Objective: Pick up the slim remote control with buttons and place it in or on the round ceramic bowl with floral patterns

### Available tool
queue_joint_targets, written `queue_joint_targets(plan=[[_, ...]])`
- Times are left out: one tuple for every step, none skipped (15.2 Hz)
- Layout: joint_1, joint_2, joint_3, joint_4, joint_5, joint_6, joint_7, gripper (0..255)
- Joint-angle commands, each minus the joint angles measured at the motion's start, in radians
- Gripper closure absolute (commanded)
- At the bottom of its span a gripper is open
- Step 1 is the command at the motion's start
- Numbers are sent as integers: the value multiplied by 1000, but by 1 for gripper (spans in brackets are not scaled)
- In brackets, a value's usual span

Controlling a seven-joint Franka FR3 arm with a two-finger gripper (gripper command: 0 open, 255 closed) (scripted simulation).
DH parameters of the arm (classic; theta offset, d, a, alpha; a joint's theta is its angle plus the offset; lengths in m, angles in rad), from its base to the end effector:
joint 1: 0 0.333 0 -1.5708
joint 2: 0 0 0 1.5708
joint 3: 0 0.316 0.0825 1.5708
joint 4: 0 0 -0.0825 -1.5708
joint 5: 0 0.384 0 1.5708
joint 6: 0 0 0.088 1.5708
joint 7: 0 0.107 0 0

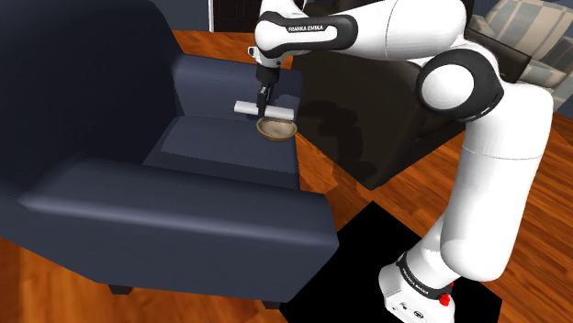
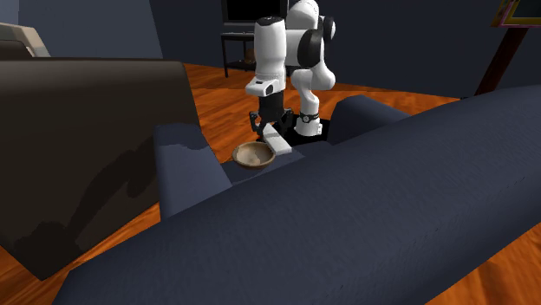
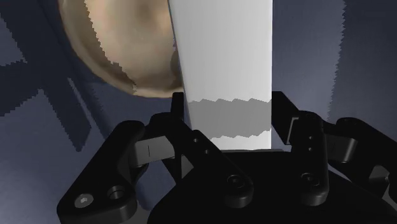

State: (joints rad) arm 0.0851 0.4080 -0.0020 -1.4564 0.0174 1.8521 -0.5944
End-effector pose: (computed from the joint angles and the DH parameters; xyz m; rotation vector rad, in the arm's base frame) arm 0.6768 0.0579 0.4501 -2.9481 -1.0308 0.0123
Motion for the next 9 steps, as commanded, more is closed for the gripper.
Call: queue_joint_targets(plan=[[-29,26,-12,36,5,-10,-42,255],[-43,43,-17,62,7,-20,-61,255],[-58,61,-22,90,9,-30,-80,255],[-72,80,-27,120,12,-41,-99,255],[-86,101,-31,152,14,-53,-117,255],[-101,123,-36,187,17,-67,-135,255],[-116,146,-40,225,19,-81,-153,255],[-139,188,-45,292,23,-108,-180,255],[-138,188,-47,278,25,-94,-181,255]])
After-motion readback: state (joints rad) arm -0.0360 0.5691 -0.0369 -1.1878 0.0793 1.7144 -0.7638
